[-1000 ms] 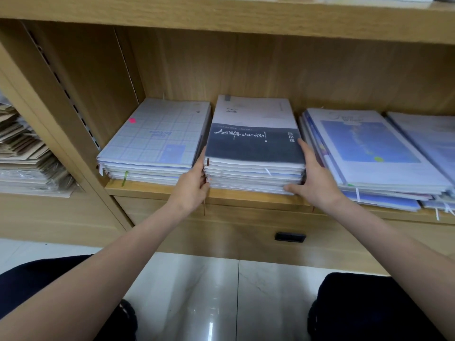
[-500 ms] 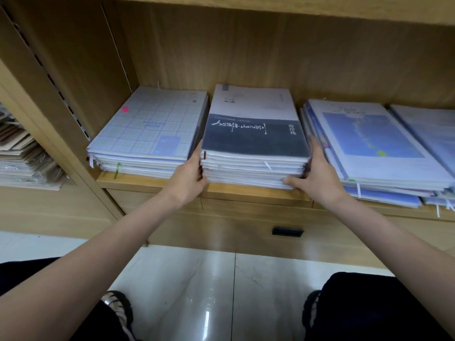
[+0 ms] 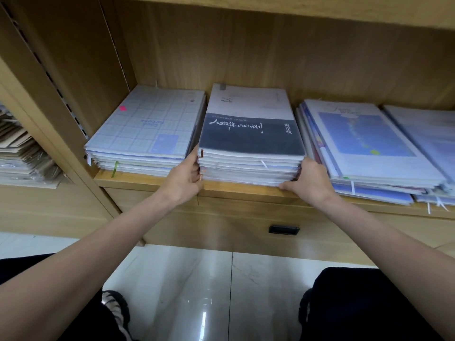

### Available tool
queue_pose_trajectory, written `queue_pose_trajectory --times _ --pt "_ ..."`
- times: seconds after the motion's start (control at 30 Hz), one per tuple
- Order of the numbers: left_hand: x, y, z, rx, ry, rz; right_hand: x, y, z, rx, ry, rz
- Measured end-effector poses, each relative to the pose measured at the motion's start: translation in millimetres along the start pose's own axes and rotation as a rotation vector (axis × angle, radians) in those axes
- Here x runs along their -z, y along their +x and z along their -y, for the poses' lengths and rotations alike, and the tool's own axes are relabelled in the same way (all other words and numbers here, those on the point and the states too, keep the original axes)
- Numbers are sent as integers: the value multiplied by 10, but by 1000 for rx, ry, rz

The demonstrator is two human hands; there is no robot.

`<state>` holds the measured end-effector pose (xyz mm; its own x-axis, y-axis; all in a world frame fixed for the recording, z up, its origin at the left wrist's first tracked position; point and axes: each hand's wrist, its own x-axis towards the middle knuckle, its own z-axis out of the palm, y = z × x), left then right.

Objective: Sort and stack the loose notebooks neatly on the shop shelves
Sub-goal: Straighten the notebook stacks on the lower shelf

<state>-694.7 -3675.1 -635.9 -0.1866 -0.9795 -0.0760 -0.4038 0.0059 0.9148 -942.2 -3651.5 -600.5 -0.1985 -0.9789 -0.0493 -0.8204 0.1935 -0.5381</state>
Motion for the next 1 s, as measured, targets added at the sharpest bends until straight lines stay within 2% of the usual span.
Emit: queue_pose_trajectory --times 0.17,0.3,0.43,0.57,0.67,0.77,1.0 --pt "-25 -71 -14 -1 -107 -51 15 -23 -4 37 -39 10" --pt "-41 -158 8 -71 -81 -93 35 -50 2 35 -39 25" --pt "-54 -150 37 -46 -79 -94 41 -65 37 36 -28 15" --pt "-23 -53 97 -76 113 -135 19 -55 52 35 -9 8" --pt "-8 -51 72 -68 128 -104 2 -31 25 47 -7 20" --pt "3 -84 69 -77 89 -41 9 -15 6 47 -4 44" --pt "-8 -22 57 -29 -105 -107 -25 42 -78 65 15 70"
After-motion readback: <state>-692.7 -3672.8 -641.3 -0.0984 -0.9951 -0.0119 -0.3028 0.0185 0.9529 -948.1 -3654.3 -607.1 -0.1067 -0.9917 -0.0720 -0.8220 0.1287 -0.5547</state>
